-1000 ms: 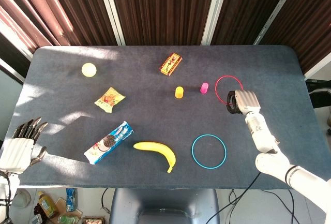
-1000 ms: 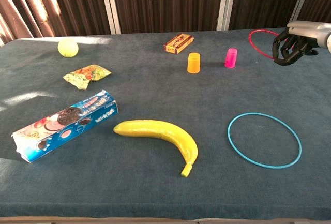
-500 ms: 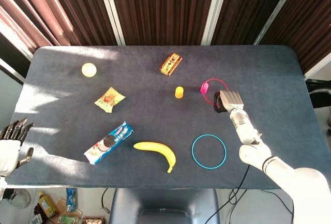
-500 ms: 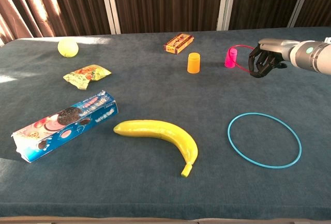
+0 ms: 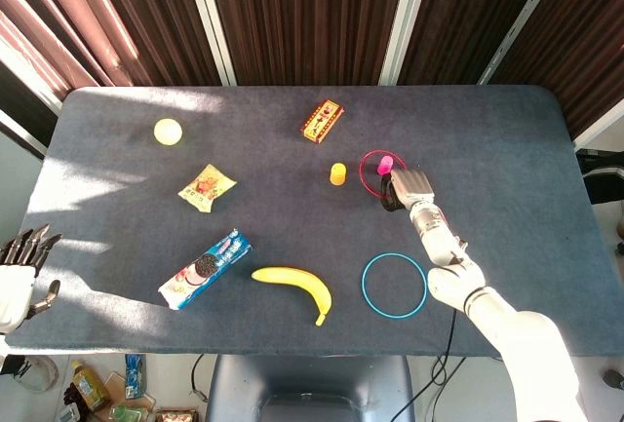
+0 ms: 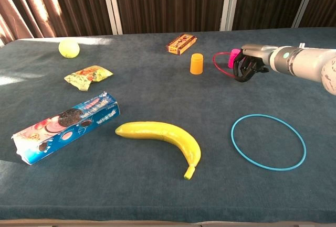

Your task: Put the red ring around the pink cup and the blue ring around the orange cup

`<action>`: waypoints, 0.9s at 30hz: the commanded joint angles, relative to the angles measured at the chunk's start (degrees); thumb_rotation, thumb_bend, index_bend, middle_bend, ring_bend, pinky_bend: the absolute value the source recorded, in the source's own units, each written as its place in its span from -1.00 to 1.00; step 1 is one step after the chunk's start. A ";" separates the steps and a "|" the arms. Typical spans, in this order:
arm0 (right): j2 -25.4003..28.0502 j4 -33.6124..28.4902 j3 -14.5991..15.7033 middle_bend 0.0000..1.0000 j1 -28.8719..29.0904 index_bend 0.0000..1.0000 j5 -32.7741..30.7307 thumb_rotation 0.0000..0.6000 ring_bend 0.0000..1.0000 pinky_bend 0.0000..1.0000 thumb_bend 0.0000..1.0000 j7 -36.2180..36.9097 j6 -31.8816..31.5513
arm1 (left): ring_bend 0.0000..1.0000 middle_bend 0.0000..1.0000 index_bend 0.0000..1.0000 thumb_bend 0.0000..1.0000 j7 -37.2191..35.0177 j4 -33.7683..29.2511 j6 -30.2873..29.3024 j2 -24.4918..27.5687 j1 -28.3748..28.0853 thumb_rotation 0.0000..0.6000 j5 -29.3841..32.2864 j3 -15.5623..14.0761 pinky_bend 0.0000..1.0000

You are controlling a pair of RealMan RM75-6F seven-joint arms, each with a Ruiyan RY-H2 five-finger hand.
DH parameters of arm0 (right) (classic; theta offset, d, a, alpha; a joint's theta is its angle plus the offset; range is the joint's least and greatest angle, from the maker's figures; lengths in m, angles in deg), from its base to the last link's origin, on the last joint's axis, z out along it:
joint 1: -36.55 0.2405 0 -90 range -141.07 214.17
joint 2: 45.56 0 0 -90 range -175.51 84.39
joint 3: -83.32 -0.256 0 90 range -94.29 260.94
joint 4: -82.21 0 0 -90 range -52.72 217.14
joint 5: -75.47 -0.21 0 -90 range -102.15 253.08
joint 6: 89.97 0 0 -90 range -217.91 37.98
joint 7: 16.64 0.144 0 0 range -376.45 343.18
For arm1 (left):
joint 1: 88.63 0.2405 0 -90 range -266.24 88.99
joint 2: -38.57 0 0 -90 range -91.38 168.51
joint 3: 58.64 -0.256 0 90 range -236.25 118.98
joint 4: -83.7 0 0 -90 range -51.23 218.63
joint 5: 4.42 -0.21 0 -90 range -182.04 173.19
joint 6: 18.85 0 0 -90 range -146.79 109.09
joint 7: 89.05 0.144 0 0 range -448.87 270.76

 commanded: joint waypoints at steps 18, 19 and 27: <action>5.75 -9.90 1.72 0.72 -2.43 0.14 4.23 1.00 0.99 1.00 -0.41 0.66 -6.51 | -1.00 -1.00 -0.72 -0.20 1.04 -0.28 0.20 -0.24 -0.01 1.00 -0.64 -0.24 -0.72; 7.11 -12.54 1.76 0.72 -3.04 0.14 4.42 1.00 0.99 1.00 -0.41 0.28 -7.71 | -1.00 -1.00 -0.72 -0.19 1.21 -0.32 0.19 -0.28 -0.01 1.00 -0.70 -0.27 -0.72; 22.43 -40.66 4.84 0.72 -9.72 0.24 7.22 1.00 0.99 1.00 -0.41 -4.47 -15.05 | -1.00 -1.00 -0.72 -0.19 2.54 -0.08 0.88 -0.63 -0.15 1.00 -0.36 -0.35 -0.71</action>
